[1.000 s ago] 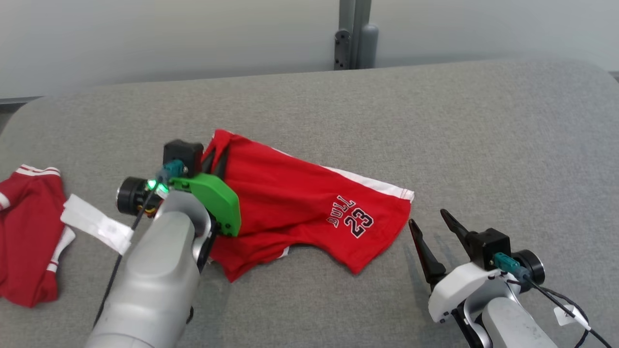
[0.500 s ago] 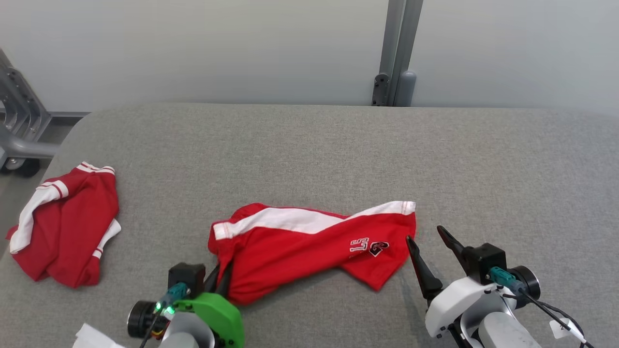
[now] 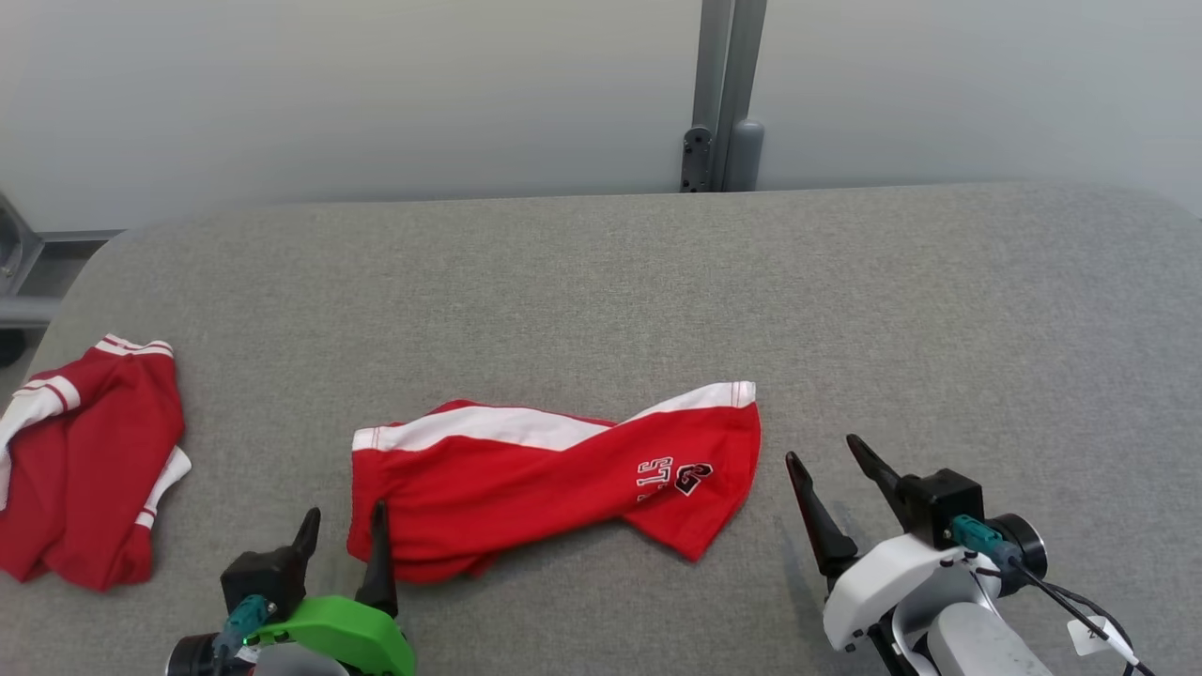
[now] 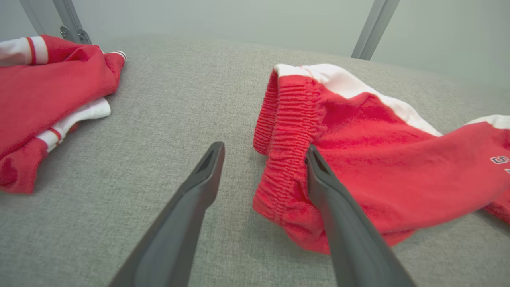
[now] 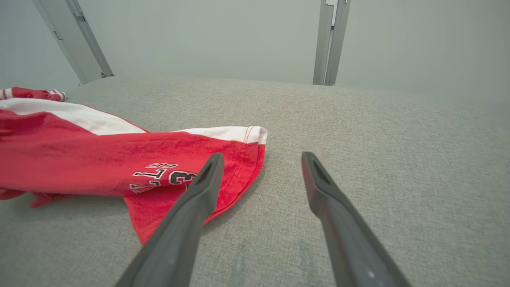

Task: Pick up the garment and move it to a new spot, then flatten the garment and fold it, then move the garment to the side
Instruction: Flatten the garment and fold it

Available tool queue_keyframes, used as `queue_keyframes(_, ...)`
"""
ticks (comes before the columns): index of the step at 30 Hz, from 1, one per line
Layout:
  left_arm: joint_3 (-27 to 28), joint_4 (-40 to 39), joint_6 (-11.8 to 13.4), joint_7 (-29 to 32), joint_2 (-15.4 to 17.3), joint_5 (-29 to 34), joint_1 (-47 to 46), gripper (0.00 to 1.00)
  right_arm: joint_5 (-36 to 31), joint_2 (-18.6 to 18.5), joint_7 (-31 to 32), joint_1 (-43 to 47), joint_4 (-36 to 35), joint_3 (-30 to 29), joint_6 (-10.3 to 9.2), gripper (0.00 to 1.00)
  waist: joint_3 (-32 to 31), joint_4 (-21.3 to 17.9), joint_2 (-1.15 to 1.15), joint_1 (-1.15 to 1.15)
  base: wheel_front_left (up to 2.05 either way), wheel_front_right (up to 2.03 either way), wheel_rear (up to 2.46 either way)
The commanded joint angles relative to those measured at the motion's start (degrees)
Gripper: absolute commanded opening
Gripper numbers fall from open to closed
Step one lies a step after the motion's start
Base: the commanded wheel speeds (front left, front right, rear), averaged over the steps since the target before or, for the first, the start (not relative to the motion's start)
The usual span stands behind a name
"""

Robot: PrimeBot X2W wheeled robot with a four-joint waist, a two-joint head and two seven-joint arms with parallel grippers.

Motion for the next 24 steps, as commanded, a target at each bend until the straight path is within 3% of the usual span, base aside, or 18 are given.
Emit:
queue_keyframes(1, 0.88, -1.57, 0.12, 0.00, -0.28, 1.24, 1.54, 1.00, -0.32, 0.15, -0.17, 0.05, -0.42, -0.37, -0.06, 1.00, 0.06, -0.71, 0.00, 0.00, 0.00, 0.00, 0.00)
queue_keyframes(6, 5.35, -9.83, -1.11, -0.01, -1.65, 4.38, 3.80, 1.00, -0.87, 0.94, -0.17, 1.05, -2.66, -2.67, -0.05, 1.00, -0.16, -2.15, 0.00, 0.00, 0.00, 0.00, 0.00)
queue_keyframes(11, 7.64, -12.56, -1.84, 0.00, -2.28, 6.41, 4.63, 1.00, -1.52, 1.59, -0.17, 1.72, -5.35, -5.11, -0.06, 1.00, -0.78, -3.65, 0.00, 0.00, 0.00, 0.00, 0.00)
queue_keyframes(17, 8.71, -9.18, -3.03, -0.01, -2.62, 5.43, 3.76, 1.00, -0.72, 1.84, -0.17, 2.49, -6.01, -4.73, -0.06, 1.00, -1.17, -5.29, 0.00, 0.00, 0.00, 0.00, 0.00)
queue_keyframes(24, 8.02, -4.66, -3.46, 0.00, -2.63, -0.18, 0.50, 1.00, -0.10, 1.85, -0.17, 2.86, -5.01, -3.75, -0.05, 1.00, -0.97, -6.05, 0.00, 0.00, 0.00, 0.00, 0.00)
